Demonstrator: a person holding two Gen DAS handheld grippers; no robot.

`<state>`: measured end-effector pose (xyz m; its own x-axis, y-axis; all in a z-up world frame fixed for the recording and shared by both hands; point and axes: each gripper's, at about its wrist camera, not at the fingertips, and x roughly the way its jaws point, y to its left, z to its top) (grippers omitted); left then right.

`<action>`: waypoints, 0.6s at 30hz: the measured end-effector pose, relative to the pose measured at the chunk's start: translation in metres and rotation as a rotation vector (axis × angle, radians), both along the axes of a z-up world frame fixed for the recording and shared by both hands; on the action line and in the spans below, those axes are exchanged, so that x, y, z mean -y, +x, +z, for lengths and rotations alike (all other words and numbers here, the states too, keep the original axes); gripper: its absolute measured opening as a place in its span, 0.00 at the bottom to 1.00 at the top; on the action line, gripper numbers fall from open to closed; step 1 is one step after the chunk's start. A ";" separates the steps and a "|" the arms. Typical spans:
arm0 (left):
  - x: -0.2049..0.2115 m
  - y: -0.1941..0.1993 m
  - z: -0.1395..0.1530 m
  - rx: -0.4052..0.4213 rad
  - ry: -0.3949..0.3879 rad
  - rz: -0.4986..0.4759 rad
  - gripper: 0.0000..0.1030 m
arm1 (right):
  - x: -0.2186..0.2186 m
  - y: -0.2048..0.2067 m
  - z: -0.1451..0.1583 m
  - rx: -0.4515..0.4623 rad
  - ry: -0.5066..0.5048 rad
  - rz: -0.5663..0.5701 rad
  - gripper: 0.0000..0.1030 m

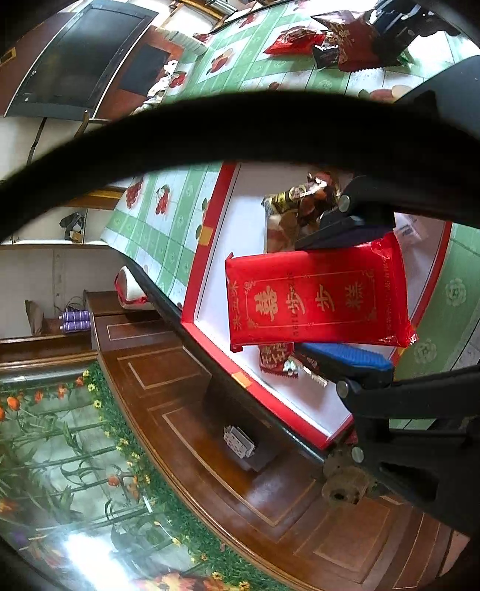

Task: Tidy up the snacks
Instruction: 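Carry the red packet with the left tool while the right tool carries its red packet to the box, then release the red packet in the box with the left tool while the right tool releases its packet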

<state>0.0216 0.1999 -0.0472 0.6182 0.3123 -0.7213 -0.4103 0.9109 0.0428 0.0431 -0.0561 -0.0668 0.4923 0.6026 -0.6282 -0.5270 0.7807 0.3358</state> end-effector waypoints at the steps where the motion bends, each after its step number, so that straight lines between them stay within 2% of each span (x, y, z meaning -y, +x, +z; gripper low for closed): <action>1: -0.003 0.000 -0.001 0.002 -0.002 0.003 0.47 | -0.002 0.001 0.000 0.002 -0.003 0.003 0.22; 8: -0.029 0.000 -0.008 -0.012 -0.020 0.056 0.47 | -0.015 0.011 0.001 0.003 -0.002 0.020 0.22; 18: -0.039 0.007 -0.009 -0.016 -0.011 0.055 0.47 | -0.040 0.025 0.005 0.023 -0.004 0.053 0.22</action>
<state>0.0281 0.2388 -0.0560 0.5889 0.3374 -0.7344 -0.4595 0.8873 0.0393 0.0681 -0.0162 -0.0617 0.4738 0.6262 -0.6192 -0.5756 0.7524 0.3204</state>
